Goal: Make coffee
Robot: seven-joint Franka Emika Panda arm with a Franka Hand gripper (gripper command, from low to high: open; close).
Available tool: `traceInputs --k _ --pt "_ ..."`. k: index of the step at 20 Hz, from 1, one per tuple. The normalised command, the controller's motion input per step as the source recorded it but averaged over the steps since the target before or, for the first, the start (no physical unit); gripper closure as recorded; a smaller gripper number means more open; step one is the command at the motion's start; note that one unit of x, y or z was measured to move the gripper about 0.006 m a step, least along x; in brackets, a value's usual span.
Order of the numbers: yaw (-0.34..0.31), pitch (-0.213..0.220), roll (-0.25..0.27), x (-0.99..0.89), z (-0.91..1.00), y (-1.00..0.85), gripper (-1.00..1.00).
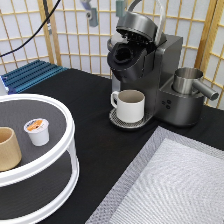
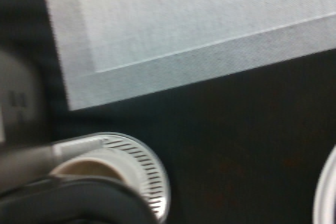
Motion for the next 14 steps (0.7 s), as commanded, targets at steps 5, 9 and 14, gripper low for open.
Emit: traceInputs --k 5,9,14 --pt "0.0 -0.027 0.006 -0.47 -0.45 -0.93 -1.0" --pt "-0.019 -0.054 0.009 -0.47 -0.32 -0.84 -1.0" --pt "-0.114 -0.176 -0.012 -0.31 -0.14 -0.64 -1.0"
